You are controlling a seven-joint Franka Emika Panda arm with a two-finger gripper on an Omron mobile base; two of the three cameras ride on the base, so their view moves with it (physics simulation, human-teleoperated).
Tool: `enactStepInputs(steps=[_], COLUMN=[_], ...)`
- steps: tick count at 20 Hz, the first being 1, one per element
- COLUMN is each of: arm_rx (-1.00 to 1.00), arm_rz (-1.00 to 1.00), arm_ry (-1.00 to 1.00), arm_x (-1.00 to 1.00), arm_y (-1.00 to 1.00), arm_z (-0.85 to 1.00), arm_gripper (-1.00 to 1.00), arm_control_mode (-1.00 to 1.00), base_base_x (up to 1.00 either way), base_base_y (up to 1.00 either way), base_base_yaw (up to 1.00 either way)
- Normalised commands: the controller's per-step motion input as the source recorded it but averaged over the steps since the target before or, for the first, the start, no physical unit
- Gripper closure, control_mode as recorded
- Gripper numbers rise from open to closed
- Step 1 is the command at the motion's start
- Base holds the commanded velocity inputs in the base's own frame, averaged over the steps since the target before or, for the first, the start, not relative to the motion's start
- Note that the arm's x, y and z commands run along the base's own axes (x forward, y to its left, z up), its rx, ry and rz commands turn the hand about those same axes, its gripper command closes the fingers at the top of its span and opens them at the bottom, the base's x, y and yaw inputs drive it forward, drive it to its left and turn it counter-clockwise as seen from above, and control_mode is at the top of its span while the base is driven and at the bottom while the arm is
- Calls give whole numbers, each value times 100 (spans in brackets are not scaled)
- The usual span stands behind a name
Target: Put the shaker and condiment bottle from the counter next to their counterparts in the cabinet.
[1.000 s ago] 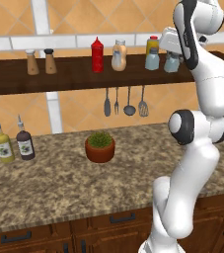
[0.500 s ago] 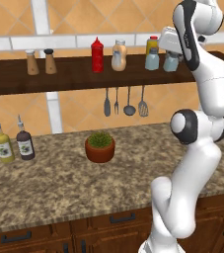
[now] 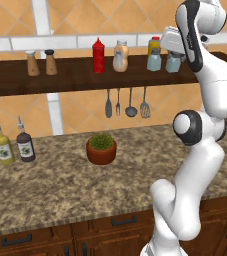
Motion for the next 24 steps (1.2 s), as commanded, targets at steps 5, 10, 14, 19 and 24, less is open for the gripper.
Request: enactStepInputs(steps=[5, 10, 14, 19, 24], arm_rx=[0, 3, 7, 1, -1], arm_rz=[0, 0, 0, 0, 0], arm_ry=[8, 4, 6, 18, 8], arm_x=[7, 2, 0, 12, 8], arm_y=[0, -1, -3, 0, 0], arm_z=[1, 37, 52, 11, -2], arm_gripper=[100, 100, 100, 100, 100], arm_control_mode=[-100, -100, -100, -100, -100], base_base_x=[0, 0, 0, 0, 0], base_base_y=[0, 0, 0, 0, 0], base_base_yaw=[0, 0, 0, 0, 0])
